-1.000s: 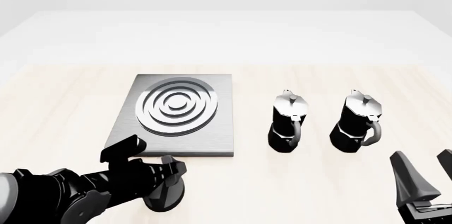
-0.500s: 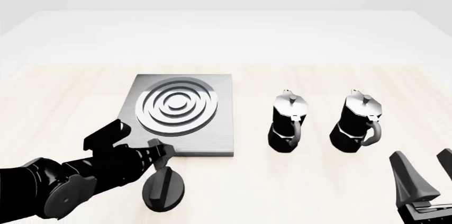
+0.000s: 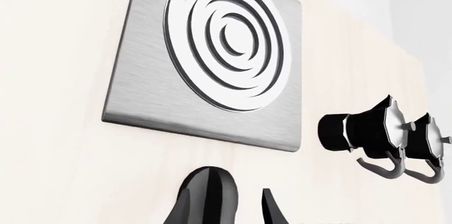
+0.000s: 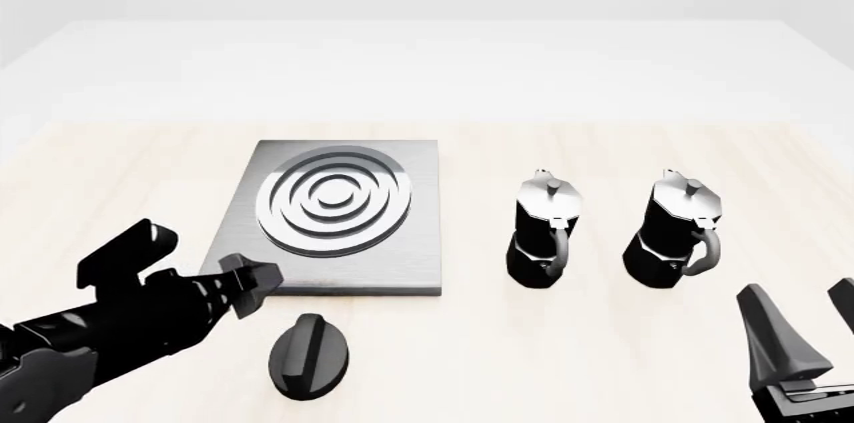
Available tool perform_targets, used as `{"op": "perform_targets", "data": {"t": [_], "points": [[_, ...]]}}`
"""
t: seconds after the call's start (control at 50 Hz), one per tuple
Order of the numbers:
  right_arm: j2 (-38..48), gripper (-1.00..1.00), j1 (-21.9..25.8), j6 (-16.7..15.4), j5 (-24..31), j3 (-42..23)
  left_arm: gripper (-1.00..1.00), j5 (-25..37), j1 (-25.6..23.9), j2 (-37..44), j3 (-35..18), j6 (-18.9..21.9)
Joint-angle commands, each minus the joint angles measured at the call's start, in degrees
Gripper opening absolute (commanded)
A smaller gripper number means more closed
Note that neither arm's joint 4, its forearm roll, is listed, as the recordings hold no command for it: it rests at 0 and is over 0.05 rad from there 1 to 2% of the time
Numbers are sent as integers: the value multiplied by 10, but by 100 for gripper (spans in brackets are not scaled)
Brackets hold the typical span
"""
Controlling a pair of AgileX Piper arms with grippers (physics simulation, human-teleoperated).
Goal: Turn off the stove.
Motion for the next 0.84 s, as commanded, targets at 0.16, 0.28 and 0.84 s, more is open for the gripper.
{"op": "perform_targets", "data": {"t": [0.16, 0.28, 0.84], "points": [[0, 100, 0, -10, -3, 0, 100, 113, 8, -164, 3, -15], [0, 100, -1, -12, -3, 1, 100, 147, 1, -220, 1, -25], [0, 100, 5, -18, -4, 0, 100, 272, 44, -366, -13, -50]]}}
